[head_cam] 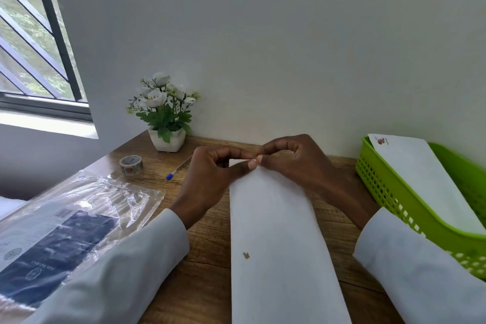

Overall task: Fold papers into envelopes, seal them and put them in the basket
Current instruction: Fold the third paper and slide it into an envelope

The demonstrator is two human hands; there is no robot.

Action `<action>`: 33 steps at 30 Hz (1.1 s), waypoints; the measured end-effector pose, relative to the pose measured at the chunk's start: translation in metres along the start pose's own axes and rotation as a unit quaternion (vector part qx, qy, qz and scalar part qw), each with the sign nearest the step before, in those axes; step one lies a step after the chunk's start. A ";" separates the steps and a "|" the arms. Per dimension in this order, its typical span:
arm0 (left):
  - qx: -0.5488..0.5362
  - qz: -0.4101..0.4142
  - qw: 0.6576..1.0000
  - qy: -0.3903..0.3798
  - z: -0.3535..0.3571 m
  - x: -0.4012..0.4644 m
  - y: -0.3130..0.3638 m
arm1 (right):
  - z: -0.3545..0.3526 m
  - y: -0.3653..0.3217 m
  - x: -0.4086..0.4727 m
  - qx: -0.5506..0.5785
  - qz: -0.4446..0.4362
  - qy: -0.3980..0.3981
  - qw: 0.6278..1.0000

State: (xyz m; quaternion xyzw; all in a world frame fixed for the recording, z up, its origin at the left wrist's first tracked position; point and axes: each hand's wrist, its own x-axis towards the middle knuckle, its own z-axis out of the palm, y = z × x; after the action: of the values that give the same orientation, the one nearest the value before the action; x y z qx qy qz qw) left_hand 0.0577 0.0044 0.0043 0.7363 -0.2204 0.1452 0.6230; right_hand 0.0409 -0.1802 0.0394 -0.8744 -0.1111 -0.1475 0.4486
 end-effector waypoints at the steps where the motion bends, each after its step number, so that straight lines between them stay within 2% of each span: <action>1: 0.011 0.014 1.000 -0.006 0.001 0.000 0.000 | 0.001 0.000 -0.001 0.000 -0.002 -0.016 1.000; 6: 0.030 0.036 0.999 0.002 0.001 0.003 -0.005 | -0.003 0.003 -0.001 0.034 0.009 -0.052 0.998; 13: -0.078 -0.056 0.993 -0.064 -0.003 0.000 -0.003 | 0.003 0.007 0.000 0.047 0.007 -0.080 0.996; 21: -0.067 -0.077 0.995 0.015 -0.007 0.004 -0.002 | -0.011 0.018 0.001 0.089 0.016 -0.093 0.991; 28: -0.055 -0.076 0.995 0.039 -0.015 0.009 -0.003 | -0.024 0.032 0.005 0.091 0.022 -0.043 0.995; 33: -0.072 -0.090 0.993 0.037 -0.017 0.011 -0.004 | -0.025 0.037 0.007 0.096 0.034 -0.037 0.994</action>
State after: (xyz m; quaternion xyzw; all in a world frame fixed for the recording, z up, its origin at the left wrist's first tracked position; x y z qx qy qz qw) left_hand 0.0703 0.0202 0.0090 0.7003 -0.1396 0.0995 0.6929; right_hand 0.0552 -0.2214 0.0277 -0.8352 -0.1117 -0.0887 0.5311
